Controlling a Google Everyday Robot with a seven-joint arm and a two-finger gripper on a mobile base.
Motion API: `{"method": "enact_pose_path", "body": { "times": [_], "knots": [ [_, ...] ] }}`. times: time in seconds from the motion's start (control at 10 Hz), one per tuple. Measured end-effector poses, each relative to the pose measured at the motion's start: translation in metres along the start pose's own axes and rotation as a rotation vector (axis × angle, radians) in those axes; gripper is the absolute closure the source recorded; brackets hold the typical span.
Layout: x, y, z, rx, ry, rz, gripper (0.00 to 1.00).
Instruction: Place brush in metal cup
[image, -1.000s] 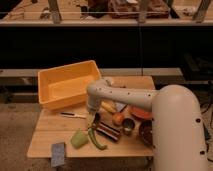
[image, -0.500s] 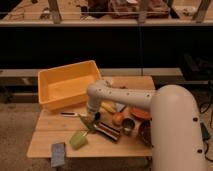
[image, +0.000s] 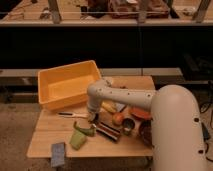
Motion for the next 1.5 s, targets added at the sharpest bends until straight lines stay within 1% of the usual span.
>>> {"method": "enact_pose_path", "body": {
  "times": [0.1, 0.3, 0.6, 0.7, 0.8, 0.9, 1.1, 1.2, 1.5],
  "knots": [
    [-0.001, -0.001, -0.003, 0.006, -0.012, 0.003, 0.84],
    [0.0, -0.004, -0.02, 0.025, -0.053, 0.009, 0.84],
    [0.01, -0.013, -0.063, 0.055, -0.19, 0.02, 0.84],
    [0.011, -0.014, -0.071, 0.061, -0.208, 0.012, 0.84],
    [0.014, -0.015, -0.08, 0.063, -0.209, 0.0, 0.84],
    [0.015, -0.016, -0.09, 0.058, -0.195, -0.036, 0.84],
    [0.014, -0.016, -0.096, 0.048, -0.184, -0.073, 0.84],
    [0.018, -0.017, -0.103, 0.039, -0.184, -0.09, 0.84],
    [0.036, -0.019, -0.115, 0.025, -0.184, -0.107, 0.84]
  ]
}}
